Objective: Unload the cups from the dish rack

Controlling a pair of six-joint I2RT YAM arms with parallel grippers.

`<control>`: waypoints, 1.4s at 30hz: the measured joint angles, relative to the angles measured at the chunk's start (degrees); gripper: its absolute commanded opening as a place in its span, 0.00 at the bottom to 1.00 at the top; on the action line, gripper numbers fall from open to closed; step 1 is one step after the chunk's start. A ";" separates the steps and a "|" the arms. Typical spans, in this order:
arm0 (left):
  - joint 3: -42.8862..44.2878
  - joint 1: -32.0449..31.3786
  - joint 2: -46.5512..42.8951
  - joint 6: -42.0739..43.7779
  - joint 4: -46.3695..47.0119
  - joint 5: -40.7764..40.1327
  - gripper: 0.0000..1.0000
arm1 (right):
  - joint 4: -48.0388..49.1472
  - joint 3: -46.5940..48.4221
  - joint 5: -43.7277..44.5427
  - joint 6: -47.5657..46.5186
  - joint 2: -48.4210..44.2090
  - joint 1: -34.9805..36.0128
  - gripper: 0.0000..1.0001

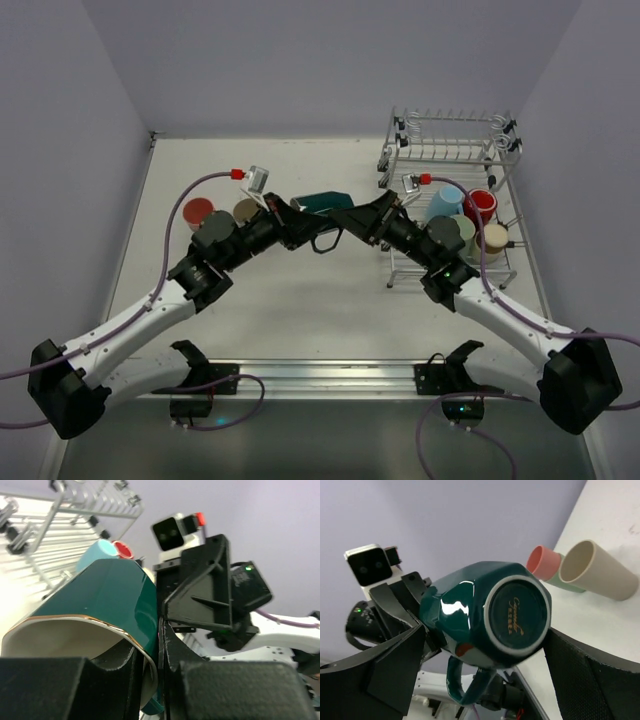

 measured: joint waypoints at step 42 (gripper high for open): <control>52.46 6.71 59.30 26.95 -60.70 -20.92 0.00 | -48.92 -10.47 12.81 -28.98 -38.75 0.35 0.99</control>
